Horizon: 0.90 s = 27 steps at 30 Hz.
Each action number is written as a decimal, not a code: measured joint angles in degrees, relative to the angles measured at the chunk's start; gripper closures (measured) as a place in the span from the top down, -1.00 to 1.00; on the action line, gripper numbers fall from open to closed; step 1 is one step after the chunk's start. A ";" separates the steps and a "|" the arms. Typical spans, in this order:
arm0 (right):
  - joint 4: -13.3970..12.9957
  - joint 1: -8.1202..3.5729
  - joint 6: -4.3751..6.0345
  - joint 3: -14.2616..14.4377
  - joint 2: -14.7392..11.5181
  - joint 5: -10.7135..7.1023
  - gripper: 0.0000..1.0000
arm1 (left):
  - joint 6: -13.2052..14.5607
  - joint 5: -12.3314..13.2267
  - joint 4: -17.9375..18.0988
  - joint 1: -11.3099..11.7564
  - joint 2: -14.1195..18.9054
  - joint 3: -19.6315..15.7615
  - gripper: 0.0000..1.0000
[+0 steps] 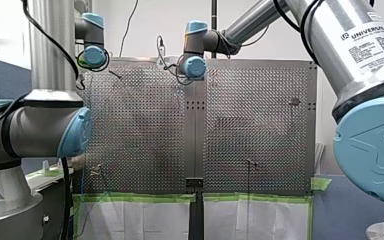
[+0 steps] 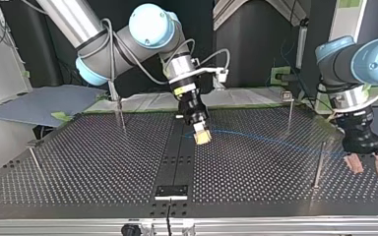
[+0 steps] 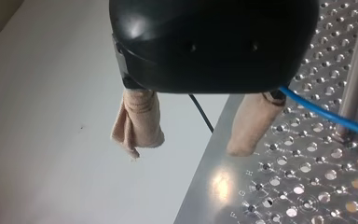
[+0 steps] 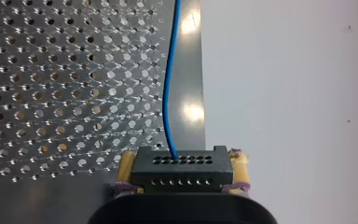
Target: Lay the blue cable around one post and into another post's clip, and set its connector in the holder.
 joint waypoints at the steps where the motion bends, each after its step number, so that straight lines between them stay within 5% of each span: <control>1: -0.06 -0.02 -0.02 -0.14 0.03 -0.04 -1.00 | -0.18 0.16 0.12 0.12 -0.17 0.12 1.00; 14: -1.16 -0.16 -0.08 -1.56 0.53 -0.88 -1.00 | -1.87 1.72 1.29 1.72 -5.25 3.26 1.00; 27: 1.03 0.32 -0.67 -5.47 3.68 -0.89 -1.00 | -5.13 5.42 3.07 4.76 -9.92 5.23 1.00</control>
